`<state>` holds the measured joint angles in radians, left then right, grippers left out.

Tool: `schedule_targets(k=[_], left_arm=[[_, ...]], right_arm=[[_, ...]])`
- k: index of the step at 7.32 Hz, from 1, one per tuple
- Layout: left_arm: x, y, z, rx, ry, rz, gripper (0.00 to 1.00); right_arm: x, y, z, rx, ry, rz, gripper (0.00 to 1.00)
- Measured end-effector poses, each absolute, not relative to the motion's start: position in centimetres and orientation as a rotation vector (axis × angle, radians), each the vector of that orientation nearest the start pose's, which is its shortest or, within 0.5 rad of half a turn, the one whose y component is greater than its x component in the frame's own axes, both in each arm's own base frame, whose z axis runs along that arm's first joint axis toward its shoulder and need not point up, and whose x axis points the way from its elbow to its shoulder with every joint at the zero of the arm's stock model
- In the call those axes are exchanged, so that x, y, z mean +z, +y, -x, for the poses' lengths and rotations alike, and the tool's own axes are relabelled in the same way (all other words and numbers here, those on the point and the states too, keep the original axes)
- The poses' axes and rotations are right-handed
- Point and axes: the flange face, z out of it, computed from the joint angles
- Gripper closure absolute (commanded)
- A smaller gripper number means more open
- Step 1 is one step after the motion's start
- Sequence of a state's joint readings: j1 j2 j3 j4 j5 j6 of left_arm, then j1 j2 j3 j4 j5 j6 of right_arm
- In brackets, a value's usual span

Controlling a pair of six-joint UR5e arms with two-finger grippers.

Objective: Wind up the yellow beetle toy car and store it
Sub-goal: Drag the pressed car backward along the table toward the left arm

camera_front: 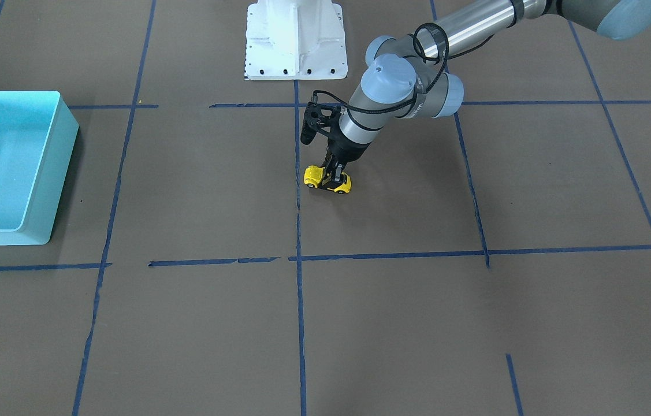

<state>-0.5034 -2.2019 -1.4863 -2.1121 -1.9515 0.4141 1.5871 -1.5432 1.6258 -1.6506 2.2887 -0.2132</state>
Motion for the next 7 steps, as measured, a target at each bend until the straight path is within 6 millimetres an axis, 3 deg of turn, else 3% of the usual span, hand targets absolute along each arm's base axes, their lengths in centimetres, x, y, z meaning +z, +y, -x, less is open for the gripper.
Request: schedule_targets(k=[7], left_arm=[[29.2, -43.2, -55.1, 1.5, 0.751, -1.043, 1.0]], right_arm=[[63.0, -50.1, -7.6, -0.189, -0.713, -0.084, 0.0]])
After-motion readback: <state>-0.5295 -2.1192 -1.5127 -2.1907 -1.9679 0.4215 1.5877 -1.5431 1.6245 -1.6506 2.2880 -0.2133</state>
